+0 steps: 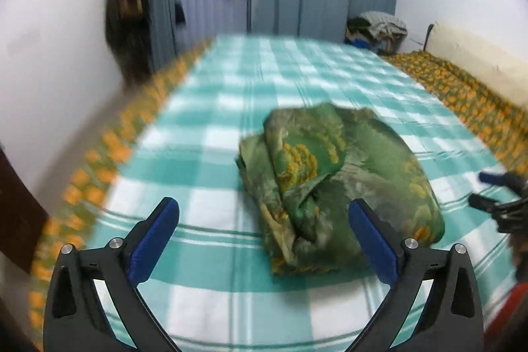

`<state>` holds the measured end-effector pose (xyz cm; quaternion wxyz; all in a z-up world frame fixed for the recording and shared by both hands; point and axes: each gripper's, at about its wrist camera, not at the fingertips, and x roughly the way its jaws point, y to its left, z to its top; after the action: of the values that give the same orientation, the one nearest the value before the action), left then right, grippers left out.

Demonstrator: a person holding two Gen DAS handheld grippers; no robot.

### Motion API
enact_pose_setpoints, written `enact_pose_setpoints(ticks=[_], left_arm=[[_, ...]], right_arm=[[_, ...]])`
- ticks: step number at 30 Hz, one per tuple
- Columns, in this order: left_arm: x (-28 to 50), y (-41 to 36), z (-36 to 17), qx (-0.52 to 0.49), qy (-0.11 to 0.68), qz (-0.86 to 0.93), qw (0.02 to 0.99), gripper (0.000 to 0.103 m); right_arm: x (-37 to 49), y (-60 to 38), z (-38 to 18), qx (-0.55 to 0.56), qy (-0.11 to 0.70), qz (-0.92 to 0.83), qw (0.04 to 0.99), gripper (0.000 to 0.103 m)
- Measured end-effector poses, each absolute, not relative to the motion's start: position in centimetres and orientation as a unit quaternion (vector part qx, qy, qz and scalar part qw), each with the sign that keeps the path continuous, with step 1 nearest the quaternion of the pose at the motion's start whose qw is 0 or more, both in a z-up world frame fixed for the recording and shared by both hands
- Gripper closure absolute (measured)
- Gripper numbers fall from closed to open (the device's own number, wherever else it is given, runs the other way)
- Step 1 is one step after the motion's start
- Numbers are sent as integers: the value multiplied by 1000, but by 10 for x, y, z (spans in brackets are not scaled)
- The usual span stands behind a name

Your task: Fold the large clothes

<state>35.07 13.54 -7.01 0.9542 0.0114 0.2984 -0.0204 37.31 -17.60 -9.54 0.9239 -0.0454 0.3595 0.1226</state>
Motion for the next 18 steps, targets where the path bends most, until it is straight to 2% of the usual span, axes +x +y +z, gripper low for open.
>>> enact_pose_setpoints(ticks=[5,11,18], left_arm=[[302,106,-46,19,262,-9,965,1],[261,74,-30,12,233,2,973,0],[230,65,0,-41,207,-11,977,0]], right_arm=[[312,-181,-77,-92,311,69,943,19],[240,-194,-38,-41,238,29,970,19],[220,-186,-23,-46,249,8,967,19]])
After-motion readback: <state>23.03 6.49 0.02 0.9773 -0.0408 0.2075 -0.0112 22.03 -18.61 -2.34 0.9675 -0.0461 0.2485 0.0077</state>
